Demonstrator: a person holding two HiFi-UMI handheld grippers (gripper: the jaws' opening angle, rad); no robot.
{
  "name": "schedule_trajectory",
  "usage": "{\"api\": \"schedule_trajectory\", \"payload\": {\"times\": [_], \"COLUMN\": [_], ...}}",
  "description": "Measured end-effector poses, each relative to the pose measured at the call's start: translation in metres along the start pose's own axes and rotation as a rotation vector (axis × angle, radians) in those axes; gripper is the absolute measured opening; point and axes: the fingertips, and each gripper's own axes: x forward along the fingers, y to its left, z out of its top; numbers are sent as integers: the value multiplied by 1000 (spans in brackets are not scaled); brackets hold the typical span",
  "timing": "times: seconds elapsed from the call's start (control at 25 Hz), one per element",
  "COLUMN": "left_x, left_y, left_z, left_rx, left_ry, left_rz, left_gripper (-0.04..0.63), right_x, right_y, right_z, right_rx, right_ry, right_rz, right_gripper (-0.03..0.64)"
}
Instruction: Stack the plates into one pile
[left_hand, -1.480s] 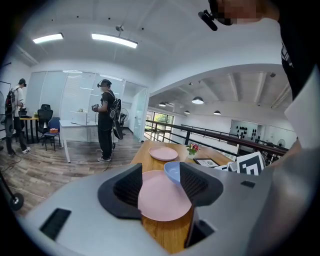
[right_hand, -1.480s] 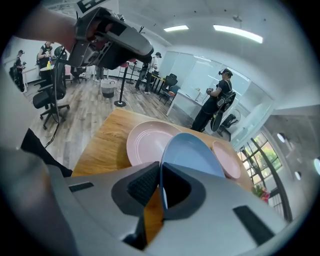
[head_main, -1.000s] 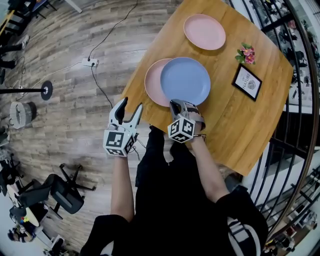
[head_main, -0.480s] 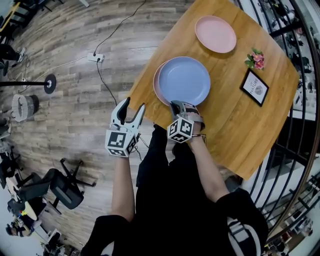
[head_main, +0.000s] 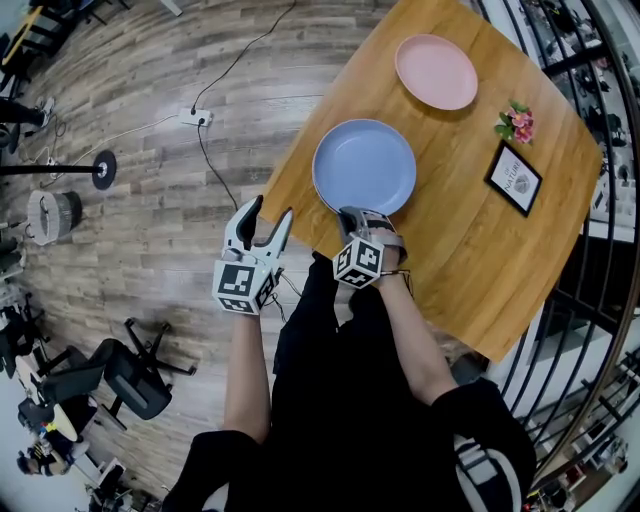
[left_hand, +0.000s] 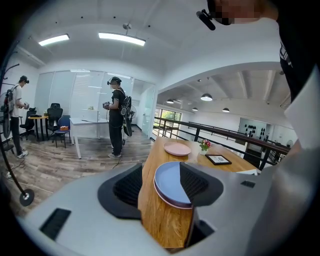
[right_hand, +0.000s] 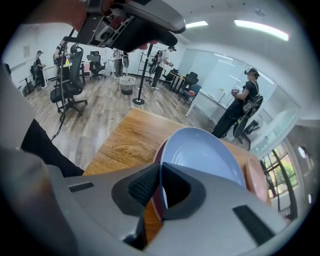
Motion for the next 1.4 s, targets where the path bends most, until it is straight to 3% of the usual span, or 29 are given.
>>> {"api": "schedule_trajectory", "payload": {"times": [0.44, 0.84, 1.16, 1.4], "left_x": [7, 6, 25, 44], "left_y": [-21, -80, -138, -142], "left_z": [25, 15, 41, 42], "left_rx": [45, 52, 103, 125], "left_ry": [-50, -62, -109, -90], "left_rz": [-12, -23, -80, -125], "left_gripper": [249, 249, 249, 249], "right_x": [-12, -57, -100, -110], "right_y": [0, -33, -87, -131], "right_z": [-2, -46, -82, -101], "right_rx": [35, 58, 77, 144], "right_ry": [-51, -79, -81, -62], "right_rz": [54, -46, -153, -239], "right_gripper": [113, 106, 103, 98]}}
